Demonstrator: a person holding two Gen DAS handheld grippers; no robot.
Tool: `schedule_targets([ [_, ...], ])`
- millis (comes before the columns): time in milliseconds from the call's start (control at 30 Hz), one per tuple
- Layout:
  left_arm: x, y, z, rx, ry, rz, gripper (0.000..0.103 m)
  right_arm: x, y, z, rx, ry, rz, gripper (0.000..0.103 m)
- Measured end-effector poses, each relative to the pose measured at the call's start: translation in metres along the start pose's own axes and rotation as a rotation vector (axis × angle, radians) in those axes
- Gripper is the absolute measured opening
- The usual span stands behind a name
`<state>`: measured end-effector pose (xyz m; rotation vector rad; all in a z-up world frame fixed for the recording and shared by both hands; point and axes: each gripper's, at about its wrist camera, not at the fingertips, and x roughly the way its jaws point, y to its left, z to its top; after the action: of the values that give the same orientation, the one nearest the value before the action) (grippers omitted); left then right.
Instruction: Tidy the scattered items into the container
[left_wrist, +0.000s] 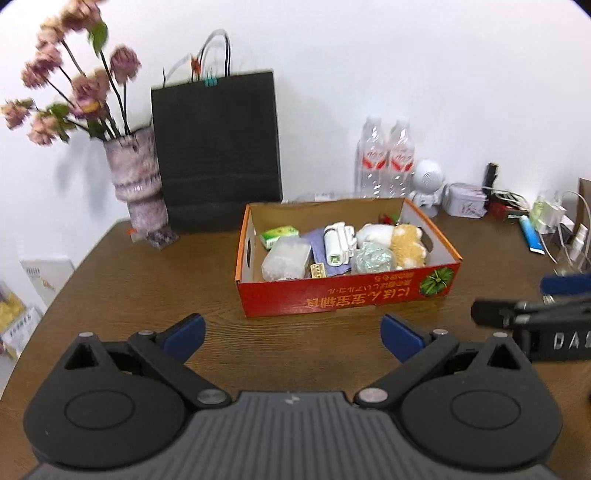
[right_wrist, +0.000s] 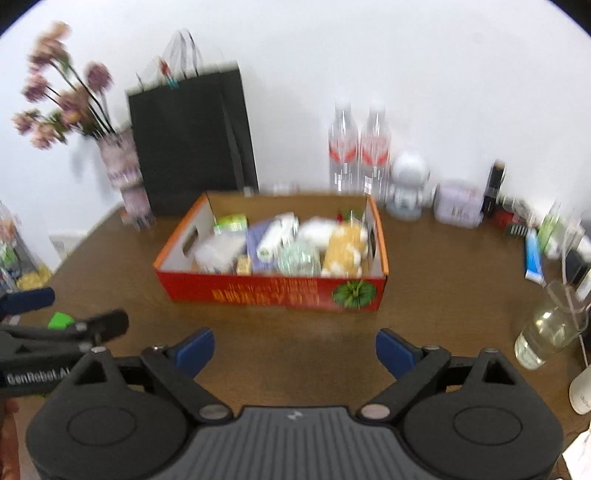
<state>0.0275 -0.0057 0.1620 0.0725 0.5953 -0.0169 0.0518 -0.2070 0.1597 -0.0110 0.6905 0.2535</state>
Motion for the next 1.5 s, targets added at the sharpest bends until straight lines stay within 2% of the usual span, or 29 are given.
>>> schedule_targets([
  [133,0.004,0.003,-0.063,0.013,-0.075,-0.014,0.103,-0.011,0.008,-0.061,-0.061,-0.179,-0.042,0.102],
  [200,0.016,0.007,-0.092,-0.005,-0.026,-0.01,0.103,-0.007,0.014,-0.091,-0.096,-0.214,-0.082,0.102],
  [267,0.023,0.012,-0.113,-0.02,0.013,-0.028,0.103,-0.001,0.016,-0.117,-0.109,-0.189,-0.091,0.102],
  [400,0.028,0.017,-0.136,-0.039,0.028,-0.071,0.103,0.014,0.019,-0.148,-0.075,-0.103,-0.05,0.102],
  [500,0.037,0.018,-0.14,-0.055,0.083,-0.073,0.103,0.032,0.023,-0.154,-0.073,-0.045,-0.073,0.102],
  [700,0.051,0.016,-0.147,-0.051,0.117,-0.011,0.103,0.054,0.021,-0.158,-0.048,0.017,-0.078,0.102],
  [800,0.049,0.025,-0.148,-0.133,0.087,-0.071,0.103,0.063,0.022,-0.163,-0.047,0.048,-0.076,0.103],
  [867,0.051,0.023,-0.149,-0.126,0.077,-0.076,0.103,0.063,0.021,-0.165,-0.03,0.044,-0.069,0.103],
  [1000,0.055,0.008,-0.147,-0.041,0.105,-0.03,0.103,0.062,0.021,-0.168,-0.014,0.023,-0.078,0.103],
  [1500,0.057,0.007,-0.148,-0.045,0.107,-0.026,0.103,0.064,0.023,-0.166,-0.015,0.02,-0.071,0.103],
])
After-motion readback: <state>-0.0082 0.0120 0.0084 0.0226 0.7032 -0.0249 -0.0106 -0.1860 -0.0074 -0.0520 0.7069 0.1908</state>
